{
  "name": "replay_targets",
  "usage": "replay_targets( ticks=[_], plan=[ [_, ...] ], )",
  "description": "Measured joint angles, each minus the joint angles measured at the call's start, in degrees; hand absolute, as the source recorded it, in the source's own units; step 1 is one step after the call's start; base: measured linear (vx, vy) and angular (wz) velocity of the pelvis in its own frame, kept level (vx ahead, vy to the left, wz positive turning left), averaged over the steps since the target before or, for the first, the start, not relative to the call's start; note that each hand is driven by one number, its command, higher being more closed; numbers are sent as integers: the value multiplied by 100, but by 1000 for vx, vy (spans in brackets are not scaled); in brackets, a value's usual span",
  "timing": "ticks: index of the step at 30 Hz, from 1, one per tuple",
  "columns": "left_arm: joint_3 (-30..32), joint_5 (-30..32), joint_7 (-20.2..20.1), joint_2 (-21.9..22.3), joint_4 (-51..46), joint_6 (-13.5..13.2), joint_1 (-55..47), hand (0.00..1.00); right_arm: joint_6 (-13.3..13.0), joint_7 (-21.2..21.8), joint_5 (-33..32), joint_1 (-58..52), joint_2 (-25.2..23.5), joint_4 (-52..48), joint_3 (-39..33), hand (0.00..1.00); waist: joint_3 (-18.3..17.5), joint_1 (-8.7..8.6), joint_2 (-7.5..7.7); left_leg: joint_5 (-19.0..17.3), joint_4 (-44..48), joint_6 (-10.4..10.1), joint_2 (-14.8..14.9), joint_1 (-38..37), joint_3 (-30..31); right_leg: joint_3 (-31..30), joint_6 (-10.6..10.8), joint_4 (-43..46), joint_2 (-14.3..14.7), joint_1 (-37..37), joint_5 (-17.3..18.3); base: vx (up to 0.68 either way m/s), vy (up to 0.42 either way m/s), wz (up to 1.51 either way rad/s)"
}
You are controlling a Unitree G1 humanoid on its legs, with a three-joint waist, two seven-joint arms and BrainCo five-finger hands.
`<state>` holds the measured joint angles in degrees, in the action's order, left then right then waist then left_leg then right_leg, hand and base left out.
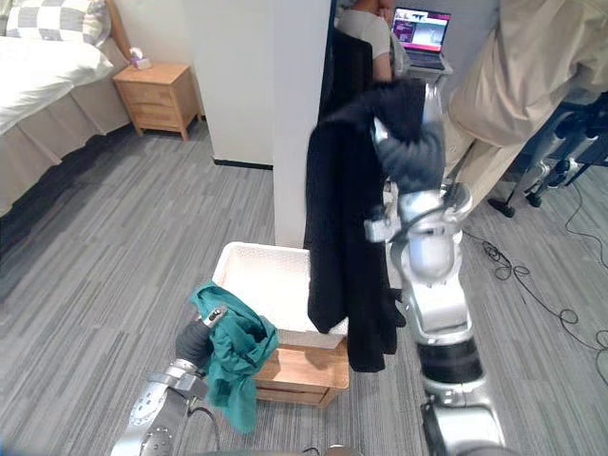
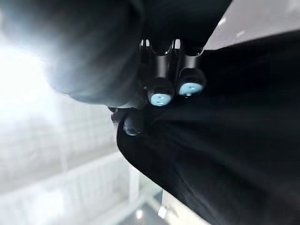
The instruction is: Tidy the bed and pick cloth on bed and put in laundry
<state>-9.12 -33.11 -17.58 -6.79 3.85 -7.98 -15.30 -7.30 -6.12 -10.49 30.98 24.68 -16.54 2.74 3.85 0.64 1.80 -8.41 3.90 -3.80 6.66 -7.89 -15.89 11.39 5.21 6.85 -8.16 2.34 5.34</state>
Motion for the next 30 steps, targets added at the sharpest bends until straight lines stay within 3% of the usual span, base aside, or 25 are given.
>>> replay_targets(
  ticks=[2, 9, 18, 25, 30],
  plan=[
    [13, -1, -71, 51, 0, -2, -33, 100, 183, 100, -151, 248, 181, 82, 57, 100, -15, 30, -26, 12, -32, 12, -12, 34, 54, 55, 7, -266, 15, 142, -130, -72, -18, 13],
    [10, -3, -136, 110, 1, 0, -65, 100, 361, 258, -574, 1542, 351, 780, 413, 100, -67, 96, 35, 291, -353, 80, -183, 61, 61, 84, 73, -820, -11, 229, -558, -33, 9, 2],
    [14, -7, -192, 102, 1, 21, -160, 100, 376, 547, -804, 2443, 357, 1812, 1081, 100, -134, 267, 126, 547, -602, 106, -262, 7, 311, 393, 88, -847, -96, 317, -604, -23, -6, 17],
    [18, -5, -214, 131, 200, 114, -249, 100, 375, 576, -835, 3194, 357, 2777, 1456, 100, -179, 518, 190, 851, -951, 117, -316, 5, 551, 731, 89, -1008, -105, 440, -665, -91, -31, 22],
    [19, -5, -213, 187, 218, 131, -421, 100, 306, 568, -840, 3727, 357, 3243, 1597, 100, -190, 564, 206, 926, -973, 130, -356, 28, 725, 960, 89, -1031, -143, 553, -665, -60, -12, 20]
  ],
)
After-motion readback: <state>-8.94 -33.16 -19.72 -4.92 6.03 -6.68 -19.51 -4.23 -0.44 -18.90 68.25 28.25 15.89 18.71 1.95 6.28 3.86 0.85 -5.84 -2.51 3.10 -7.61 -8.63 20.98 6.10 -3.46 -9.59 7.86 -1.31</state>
